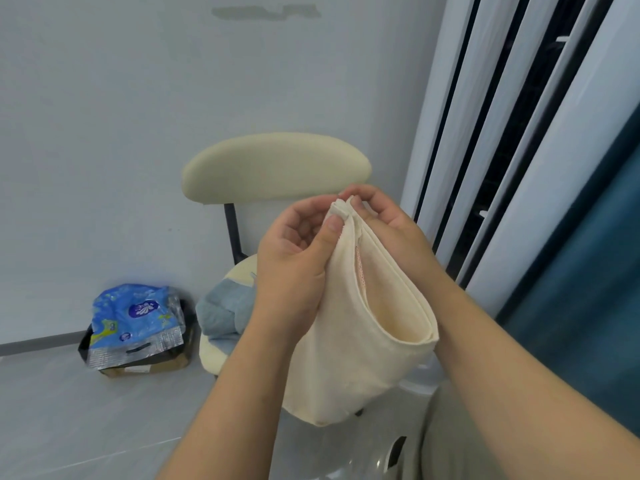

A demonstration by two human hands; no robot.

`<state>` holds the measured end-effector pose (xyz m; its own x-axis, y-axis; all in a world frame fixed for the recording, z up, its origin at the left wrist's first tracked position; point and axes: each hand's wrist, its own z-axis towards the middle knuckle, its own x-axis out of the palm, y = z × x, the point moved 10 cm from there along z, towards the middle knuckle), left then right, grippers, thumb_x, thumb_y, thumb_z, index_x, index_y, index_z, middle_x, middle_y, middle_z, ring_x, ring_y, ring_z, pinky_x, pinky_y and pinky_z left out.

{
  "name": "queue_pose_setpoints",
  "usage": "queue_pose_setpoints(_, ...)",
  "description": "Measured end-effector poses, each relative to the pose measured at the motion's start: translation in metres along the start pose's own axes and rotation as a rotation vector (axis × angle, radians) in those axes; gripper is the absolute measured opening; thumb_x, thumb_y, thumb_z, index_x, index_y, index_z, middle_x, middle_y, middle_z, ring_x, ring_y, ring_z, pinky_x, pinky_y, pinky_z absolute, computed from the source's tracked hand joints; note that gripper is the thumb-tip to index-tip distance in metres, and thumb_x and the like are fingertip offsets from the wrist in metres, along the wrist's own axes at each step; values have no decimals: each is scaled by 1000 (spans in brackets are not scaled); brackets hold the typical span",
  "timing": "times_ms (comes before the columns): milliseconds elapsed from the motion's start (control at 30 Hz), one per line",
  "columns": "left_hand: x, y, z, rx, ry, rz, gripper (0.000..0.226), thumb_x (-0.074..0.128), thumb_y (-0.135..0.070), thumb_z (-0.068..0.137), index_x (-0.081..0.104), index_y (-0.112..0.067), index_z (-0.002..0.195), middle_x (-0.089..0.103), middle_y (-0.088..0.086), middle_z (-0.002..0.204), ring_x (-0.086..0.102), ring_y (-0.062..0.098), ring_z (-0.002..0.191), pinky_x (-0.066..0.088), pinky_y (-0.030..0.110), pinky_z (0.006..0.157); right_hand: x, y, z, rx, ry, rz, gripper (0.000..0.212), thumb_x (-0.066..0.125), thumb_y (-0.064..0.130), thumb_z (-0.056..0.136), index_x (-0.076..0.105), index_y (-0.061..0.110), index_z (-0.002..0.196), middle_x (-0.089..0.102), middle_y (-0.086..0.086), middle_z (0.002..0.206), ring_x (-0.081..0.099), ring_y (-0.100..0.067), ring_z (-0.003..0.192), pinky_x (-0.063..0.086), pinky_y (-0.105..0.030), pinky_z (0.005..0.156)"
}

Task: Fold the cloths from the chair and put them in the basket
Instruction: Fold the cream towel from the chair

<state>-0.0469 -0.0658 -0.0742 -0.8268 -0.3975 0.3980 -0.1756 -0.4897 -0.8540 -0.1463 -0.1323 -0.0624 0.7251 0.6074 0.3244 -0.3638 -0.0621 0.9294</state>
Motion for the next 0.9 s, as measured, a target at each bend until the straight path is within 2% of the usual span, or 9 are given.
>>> queue_pose_setpoints(233,-7,4,1,-4,-40,101,12,69,-20,97,71,-16,108,76,2,107,71,20,102,57,32,84,3,-3,2,-15,8,-3,8,56,21,104,64,19,104,66,-10,98,64,-20,77,56,-32,75)
queue_pose_setpoints(300,-2,8,1,-40,9,148,22,65,-28,100,70,-19,119,76,0,112,72,17,106,58,34,89,2,-1,3,-19,-5,-20,6,58,22,103,62,20,107,66,-11,99,64,-22,79,55,-35,77)
queue_pose_setpoints(400,0,11,1,-44,66,251,29,57,-36,104,68,-24,128,75,-3,117,70,13,110,56,37,96,0,-1,5,-12,-17,-47,13,61,22,101,57,15,111,67,-13,100,66,-20,78,57,-31,73)
queue_pose_setpoints(500,1,12,2,-14,82,357,26,53,-41,105,70,-30,122,71,-2,120,68,11,112,54,39,100,-4,-2,6,10,-20,-75,15,62,21,101,54,13,111,66,-14,98,66,-21,78,57,-30,71)
queue_pose_setpoints(600,1,15,1,-31,70,353,23,53,-35,106,68,-20,114,73,1,111,70,7,98,55,27,86,-10,-2,7,7,-28,-133,11,63,20,100,53,14,103,67,-9,90,66,-15,70,56,-27,66)
queue_pose_setpoints(667,0,16,1,-29,55,344,20,55,-31,105,66,-15,110,74,3,102,70,8,90,56,27,81,-14,1,8,-1,-36,-199,11,63,20,100,53,15,102,66,-4,85,64,-12,65,54,-25,63)
queue_pose_setpoints(733,-1,15,2,1,43,353,19,57,-29,104,66,-13,106,73,6,99,68,11,87,56,32,82,-20,8,9,-42,-40,-318,12,64,22,100,55,15,102,61,0,82,60,-10,64,51,-26,64)
queue_pose_setpoints(833,-1,13,2,43,26,331,17,61,-26,103,66,-10,102,69,4,90,63,10,82,53,31,78,-27,27,8,-144,-30,-556,14,66,33,99,63,20,93,61,8,83,57,-6,68,47,-30,71)
queue_pose_setpoints(900,-1,13,4,63,28,319,15,63,-25,102,66,-11,99,68,0,88,61,10,80,51,30,75,-31,34,3,-182,-7,-722,23,65,38,99,66,17,90,68,4,89,62,-10,77,51,-33,79)
